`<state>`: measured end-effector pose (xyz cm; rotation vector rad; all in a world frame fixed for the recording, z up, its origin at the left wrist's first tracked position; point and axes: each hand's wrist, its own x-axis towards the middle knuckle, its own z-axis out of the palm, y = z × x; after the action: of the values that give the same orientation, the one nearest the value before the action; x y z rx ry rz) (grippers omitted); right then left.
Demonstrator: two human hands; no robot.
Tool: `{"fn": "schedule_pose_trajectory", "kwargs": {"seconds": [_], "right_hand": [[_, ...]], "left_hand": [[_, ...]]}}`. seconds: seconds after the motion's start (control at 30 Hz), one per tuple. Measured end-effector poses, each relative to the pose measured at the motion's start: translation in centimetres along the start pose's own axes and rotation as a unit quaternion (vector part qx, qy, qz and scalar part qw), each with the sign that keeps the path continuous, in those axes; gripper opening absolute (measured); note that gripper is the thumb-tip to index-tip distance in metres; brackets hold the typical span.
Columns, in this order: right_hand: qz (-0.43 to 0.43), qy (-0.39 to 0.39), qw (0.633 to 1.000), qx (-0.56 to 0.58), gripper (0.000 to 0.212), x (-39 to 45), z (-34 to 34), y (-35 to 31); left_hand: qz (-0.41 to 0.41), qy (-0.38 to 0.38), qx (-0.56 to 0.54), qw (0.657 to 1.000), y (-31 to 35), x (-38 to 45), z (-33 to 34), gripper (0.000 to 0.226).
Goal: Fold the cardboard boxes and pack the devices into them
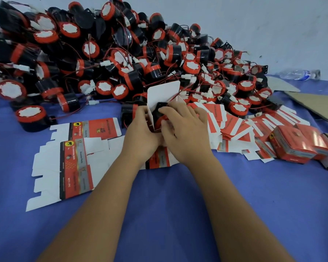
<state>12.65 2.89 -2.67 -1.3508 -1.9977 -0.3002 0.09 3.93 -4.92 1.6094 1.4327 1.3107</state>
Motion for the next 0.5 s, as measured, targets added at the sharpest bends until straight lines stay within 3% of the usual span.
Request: {"fn": "schedule_pose_trajectory", "kwargs": {"seconds": [0.2,0.37,0.5], "right_hand": [[0.052,0.124,0.990,-0.037,0.014,0.5,-0.8,-0.2],[0.139,-0.054,0.988,-0.050,0.047,0.2,0.3,0.1],[0.215,-0.112,0.968,0.057,0.052,0.6,0.7,0.2]], "left_hand": [[0.000,0.020,-0.003,1.000,0.3,-0.4,0.3,0.049],[0.026,0.066,0.049,0.996,0.4,-0.3,0.6,0.047],[0.053,0.084,0.075,0.992,0.3,-0.3,0.8,0.043]]}}
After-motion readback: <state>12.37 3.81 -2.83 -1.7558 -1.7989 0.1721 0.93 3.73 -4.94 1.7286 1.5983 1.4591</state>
